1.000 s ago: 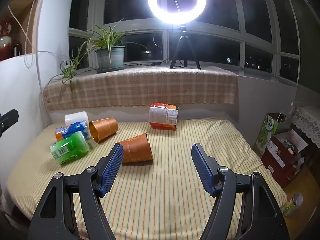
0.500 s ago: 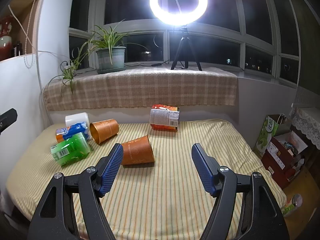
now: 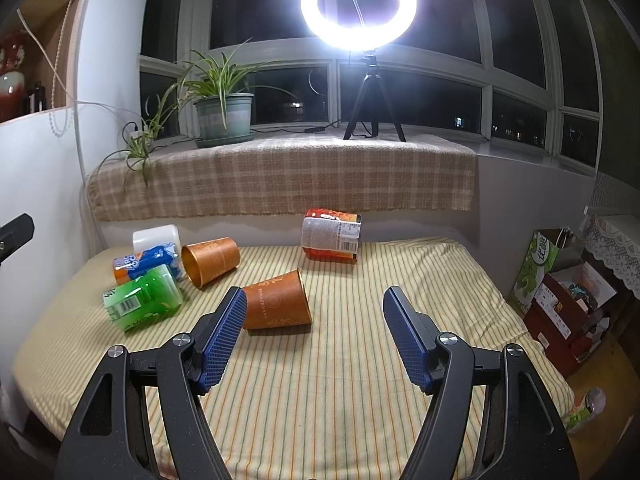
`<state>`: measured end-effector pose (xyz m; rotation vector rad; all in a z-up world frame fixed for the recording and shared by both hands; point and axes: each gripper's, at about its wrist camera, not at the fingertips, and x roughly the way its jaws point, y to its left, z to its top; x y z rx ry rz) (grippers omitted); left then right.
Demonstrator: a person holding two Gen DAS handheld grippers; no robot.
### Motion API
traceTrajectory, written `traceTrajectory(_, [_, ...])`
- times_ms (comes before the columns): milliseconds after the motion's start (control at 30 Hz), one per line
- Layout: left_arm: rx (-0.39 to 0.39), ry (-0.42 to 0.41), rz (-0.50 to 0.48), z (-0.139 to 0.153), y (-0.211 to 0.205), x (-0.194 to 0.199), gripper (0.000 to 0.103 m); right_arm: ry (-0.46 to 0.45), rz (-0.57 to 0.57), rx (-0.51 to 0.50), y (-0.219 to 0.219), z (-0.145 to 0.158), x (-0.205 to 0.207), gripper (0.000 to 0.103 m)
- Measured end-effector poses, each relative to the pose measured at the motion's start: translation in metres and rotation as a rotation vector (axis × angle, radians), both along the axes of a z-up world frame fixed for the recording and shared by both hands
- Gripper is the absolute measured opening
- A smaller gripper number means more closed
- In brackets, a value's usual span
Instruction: Flip cup upright
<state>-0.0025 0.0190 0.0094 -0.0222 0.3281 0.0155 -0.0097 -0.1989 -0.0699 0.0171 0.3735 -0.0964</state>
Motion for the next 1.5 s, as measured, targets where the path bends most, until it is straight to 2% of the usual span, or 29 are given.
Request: traceTrajectory(1500, [0.002,-0.003,0.002,-0.0023,-0.0010,-0.0004,0.103,0.018,0.009,0.005,-0.0002,-0.0065,0.0034,0.071])
